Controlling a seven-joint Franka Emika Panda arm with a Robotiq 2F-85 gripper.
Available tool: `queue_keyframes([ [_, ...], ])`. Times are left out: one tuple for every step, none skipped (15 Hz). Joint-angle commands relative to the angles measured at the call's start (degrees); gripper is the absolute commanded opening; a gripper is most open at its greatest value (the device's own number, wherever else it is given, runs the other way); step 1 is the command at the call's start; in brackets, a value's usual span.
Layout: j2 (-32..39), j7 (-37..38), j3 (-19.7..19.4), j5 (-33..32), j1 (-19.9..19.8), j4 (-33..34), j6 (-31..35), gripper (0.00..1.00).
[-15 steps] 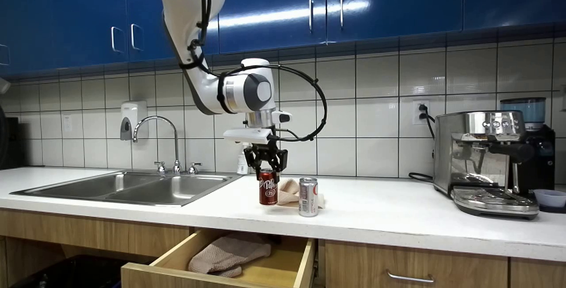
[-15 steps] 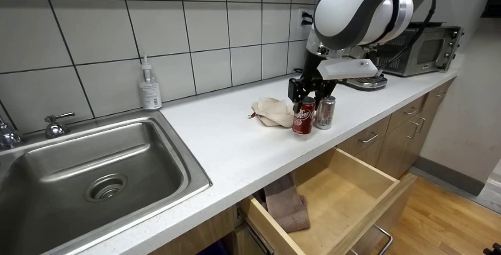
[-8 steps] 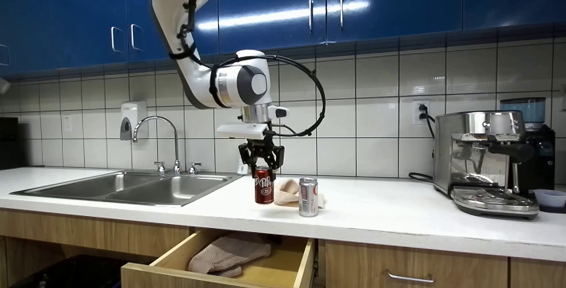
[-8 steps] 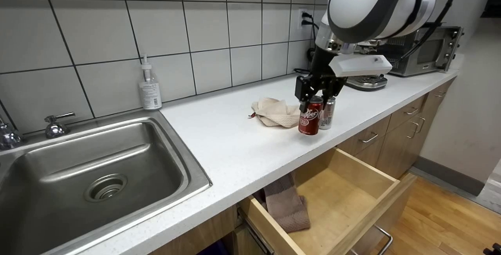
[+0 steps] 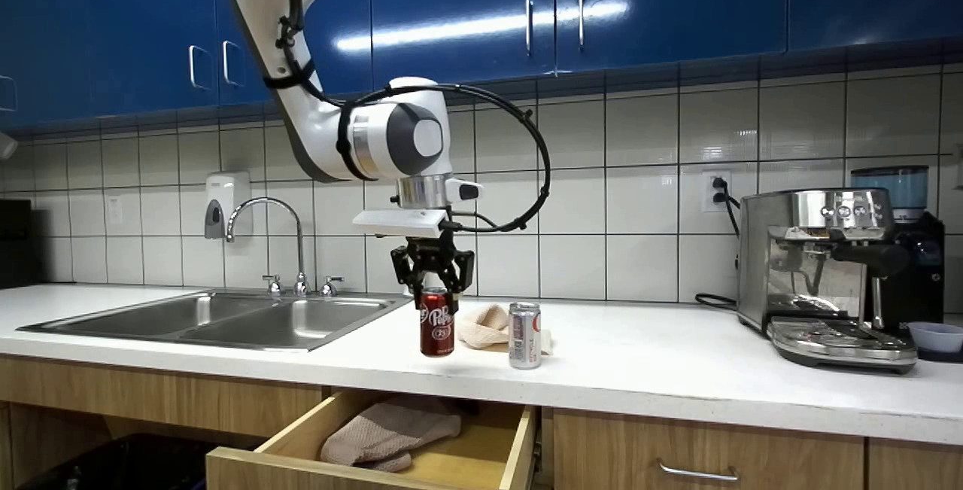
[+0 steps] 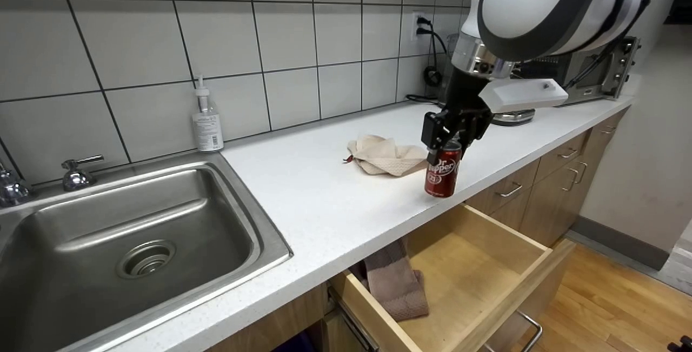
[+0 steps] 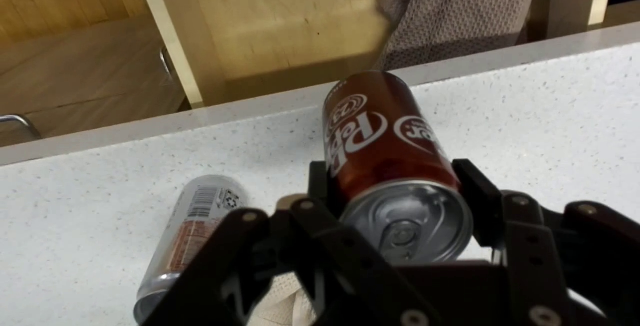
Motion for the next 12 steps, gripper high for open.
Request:
queue_keyframes([
  [-3.9, -2.15, 1.05, -0.8, -0.35, -4.42, 0.59, 0.38],
  [-3.9, -2.72, 1.25, -0.43, -0.33, -5.04, 0.62, 0.38],
  [-3.86, -3.06, 1.43, -0.3, -0.29, -5.59, 0.7, 0.38],
  [-3.7, -3.35, 1.57, -0.81, -0.21, -6.22, 1.39, 0.38],
  [-3.61, -4.71, 1.87, 0.01, -0.22, -6.69, 1.66, 0.38],
  [-3.5, -5.12, 1.97, -0.28, -0.12, -7.19, 2.3, 0.38],
  [-3.41, -5.99, 2.22, 0.27, -0.12, -7.54, 2.36, 0.38],
  [-3.23, -6.62, 2.44, 0.48, -0.1, -7.85, 2.54, 0.38],
  [-3.11, -7.35, 2.65, 0.6, -0.08, -8.19, 2.62, 0.38],
  [-2.91, -7.63, 2.76, 0.39, -0.05, -8.49, 2.82, 0.38],
  [-2.68, -7.83, 2.88, 0.19, -0.02, -8.81, 3.24, 0.38],
  [-2.46, -8.08, 3.0, 0.02, 0.0, -9.09, 3.69, 0.38],
])
